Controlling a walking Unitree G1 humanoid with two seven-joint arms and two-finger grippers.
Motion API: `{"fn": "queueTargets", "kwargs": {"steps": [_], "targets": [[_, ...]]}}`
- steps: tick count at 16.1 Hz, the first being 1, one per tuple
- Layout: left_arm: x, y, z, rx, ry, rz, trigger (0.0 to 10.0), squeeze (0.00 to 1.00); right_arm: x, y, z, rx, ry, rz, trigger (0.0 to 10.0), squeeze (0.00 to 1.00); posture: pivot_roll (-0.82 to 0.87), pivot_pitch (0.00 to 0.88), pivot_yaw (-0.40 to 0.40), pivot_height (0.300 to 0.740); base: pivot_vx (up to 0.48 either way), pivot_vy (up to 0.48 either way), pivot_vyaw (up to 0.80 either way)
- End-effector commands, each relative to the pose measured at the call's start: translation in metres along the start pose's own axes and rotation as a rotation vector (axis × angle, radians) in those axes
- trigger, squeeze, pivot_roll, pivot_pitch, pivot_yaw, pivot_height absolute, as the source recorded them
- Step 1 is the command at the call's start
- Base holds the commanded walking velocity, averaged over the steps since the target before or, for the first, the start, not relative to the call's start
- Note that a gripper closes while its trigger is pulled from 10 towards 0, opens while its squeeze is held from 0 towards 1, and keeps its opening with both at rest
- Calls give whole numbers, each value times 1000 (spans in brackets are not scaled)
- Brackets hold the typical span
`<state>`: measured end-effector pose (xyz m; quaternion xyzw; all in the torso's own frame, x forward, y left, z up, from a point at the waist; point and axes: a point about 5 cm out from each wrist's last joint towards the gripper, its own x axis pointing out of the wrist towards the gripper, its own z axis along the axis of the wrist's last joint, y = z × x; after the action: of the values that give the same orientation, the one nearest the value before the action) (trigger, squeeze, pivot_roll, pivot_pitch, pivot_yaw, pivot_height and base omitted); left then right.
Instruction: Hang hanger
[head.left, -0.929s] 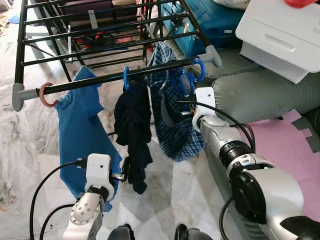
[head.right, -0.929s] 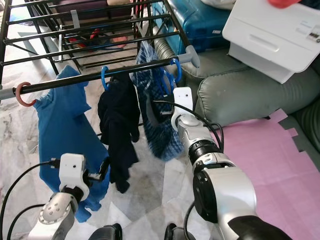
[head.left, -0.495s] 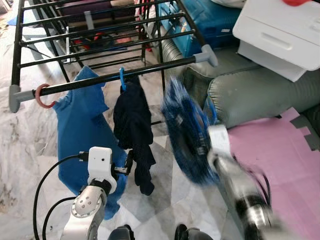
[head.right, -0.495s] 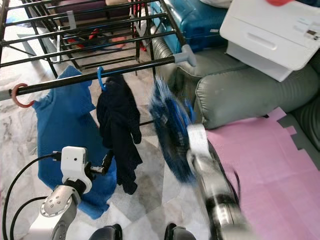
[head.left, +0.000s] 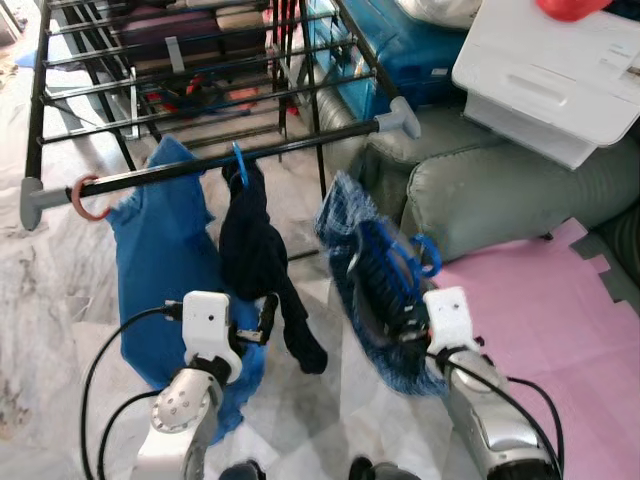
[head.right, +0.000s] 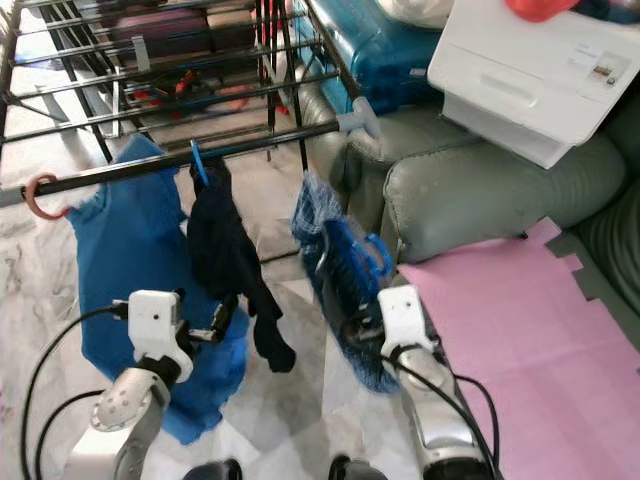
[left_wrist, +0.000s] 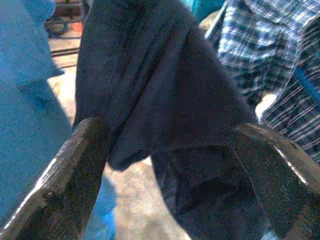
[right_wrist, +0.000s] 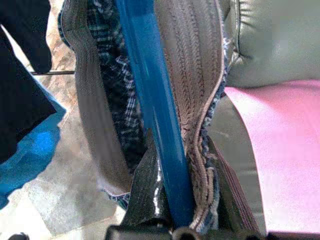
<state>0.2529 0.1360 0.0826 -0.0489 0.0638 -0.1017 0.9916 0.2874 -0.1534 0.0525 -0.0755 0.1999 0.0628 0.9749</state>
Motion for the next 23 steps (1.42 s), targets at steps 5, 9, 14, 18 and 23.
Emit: {"fn": "queueTargets", "kwargs": {"steps": [5,9,14,18,23], "targets": [[6,-4,0,-16,-10,-11,10000,0,6,-1,28,-12,-67,6,10000,0,69,90,-6,740,410,108,0],[5,-4,-4,-14,6,-18,10000,0,1,4,20,-11,-39,9,10000,0,60,96,-1,740,313,358,0],[9,-11,-4,-12,13,-52,10000,0,1,3,20,1,-38,-4,10000,0,60,96,6,740,114,154,0],[9,-10,-5,-15,13,-49,10000,0,1,7,21,27,-32,-1,10000,0,67,96,5,740,0,0,0],[8,-10,-7,-7,22,-52,10000,0,2,3,25,63,-40,-52,10000,0,67,97,6,740,0,0,0]]}}
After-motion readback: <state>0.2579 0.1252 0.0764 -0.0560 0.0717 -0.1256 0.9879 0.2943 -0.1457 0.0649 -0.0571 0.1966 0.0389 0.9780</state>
